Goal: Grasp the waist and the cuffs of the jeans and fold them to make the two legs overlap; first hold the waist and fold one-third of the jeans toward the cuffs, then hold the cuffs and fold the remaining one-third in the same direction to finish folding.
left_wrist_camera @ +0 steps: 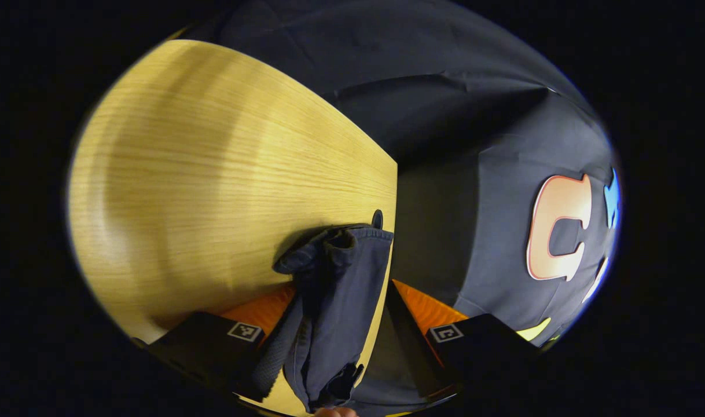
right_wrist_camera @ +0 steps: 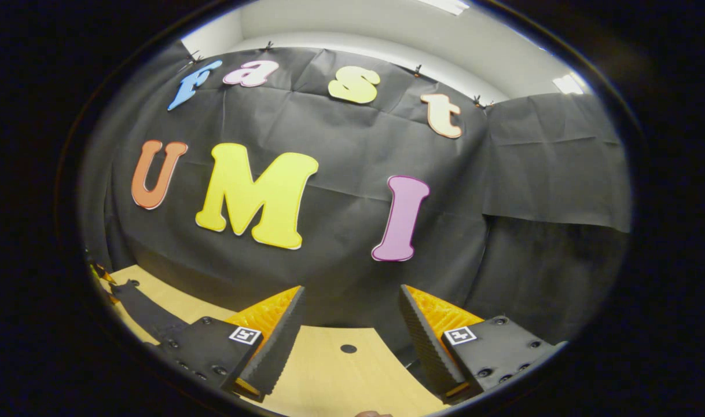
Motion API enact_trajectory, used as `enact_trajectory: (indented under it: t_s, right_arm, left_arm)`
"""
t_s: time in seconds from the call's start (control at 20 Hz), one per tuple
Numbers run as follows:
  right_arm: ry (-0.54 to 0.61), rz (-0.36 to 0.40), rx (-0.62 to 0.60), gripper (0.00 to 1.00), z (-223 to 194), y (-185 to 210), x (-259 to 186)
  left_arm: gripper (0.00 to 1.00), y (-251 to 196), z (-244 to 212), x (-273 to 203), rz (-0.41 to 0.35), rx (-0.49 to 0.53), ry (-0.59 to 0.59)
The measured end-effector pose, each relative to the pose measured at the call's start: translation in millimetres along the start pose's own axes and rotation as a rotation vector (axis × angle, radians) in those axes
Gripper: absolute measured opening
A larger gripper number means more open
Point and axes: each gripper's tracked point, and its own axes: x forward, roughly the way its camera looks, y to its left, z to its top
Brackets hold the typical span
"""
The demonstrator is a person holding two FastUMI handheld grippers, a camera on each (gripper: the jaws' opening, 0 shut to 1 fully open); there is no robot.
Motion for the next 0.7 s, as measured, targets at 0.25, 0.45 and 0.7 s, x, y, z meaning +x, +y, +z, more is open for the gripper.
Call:
enact_trajectory:
  t_s: [0.25,0.45,0.7]
  right_arm:
    - [-0.004,-0.018,-0.009,0.99,1,-16,-3]
    - [0.011,-0.025,-0.012,0.99,-4,-21,1]
    - [0.000,-0.030,-0.010,0.99,0,-35,-6]
  left_arm:
    - [0.08,19,1,5,0.071,0.047,-0.023]
    - [0.04,13,-1,0,0.084,0.115,-0.051]
    - [0.03,-35,-20,-24,0.047,0.406,-0.115]
